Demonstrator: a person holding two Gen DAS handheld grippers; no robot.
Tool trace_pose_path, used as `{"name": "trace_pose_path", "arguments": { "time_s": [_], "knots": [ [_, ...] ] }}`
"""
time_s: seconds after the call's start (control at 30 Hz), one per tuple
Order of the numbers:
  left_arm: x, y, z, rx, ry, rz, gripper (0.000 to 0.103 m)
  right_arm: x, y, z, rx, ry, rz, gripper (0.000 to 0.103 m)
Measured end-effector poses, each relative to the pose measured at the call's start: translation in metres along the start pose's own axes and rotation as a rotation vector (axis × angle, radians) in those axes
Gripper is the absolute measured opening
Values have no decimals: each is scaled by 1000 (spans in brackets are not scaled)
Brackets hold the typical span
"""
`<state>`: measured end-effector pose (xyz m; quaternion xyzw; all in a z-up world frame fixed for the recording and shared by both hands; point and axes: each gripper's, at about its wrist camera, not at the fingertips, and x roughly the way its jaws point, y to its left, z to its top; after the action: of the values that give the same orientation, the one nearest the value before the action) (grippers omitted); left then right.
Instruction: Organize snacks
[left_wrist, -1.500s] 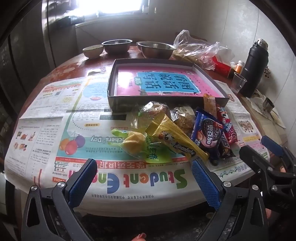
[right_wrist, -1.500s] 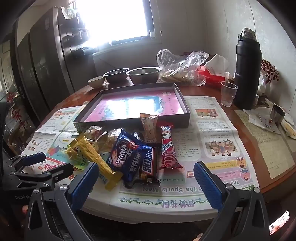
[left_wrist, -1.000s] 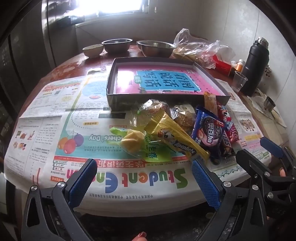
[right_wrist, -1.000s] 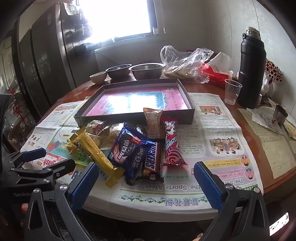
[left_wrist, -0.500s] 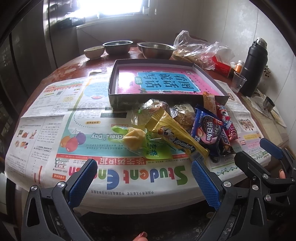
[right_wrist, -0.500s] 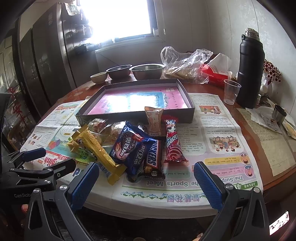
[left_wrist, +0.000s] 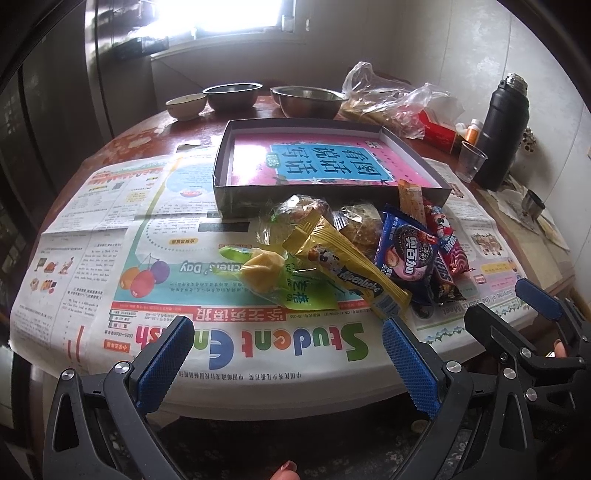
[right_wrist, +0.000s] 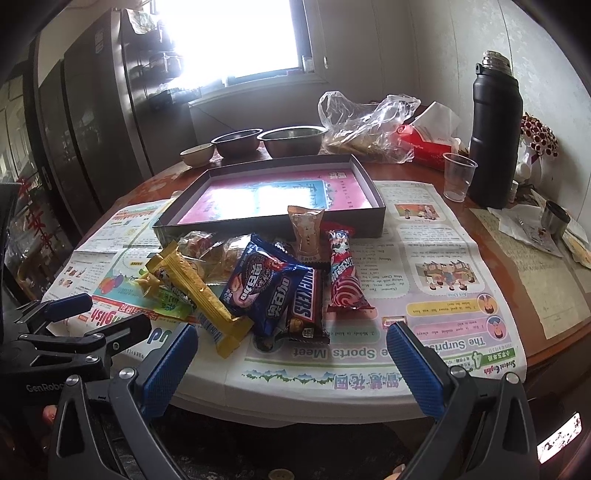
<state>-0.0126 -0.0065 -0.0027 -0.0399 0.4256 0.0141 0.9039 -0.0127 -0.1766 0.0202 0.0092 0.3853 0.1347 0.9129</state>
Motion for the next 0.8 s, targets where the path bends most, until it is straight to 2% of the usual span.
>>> {"name": "trace_pose_path", "arguments": {
  "time_s": [0.5,0.8],
  "knots": [
    [2,0,-2,4,2,-10,101,2,-2,-4,10,8,5,103],
    [8,14,-2,-38,13,-23,101,6,-5,-5,24,21,14,103]
  ]
}}
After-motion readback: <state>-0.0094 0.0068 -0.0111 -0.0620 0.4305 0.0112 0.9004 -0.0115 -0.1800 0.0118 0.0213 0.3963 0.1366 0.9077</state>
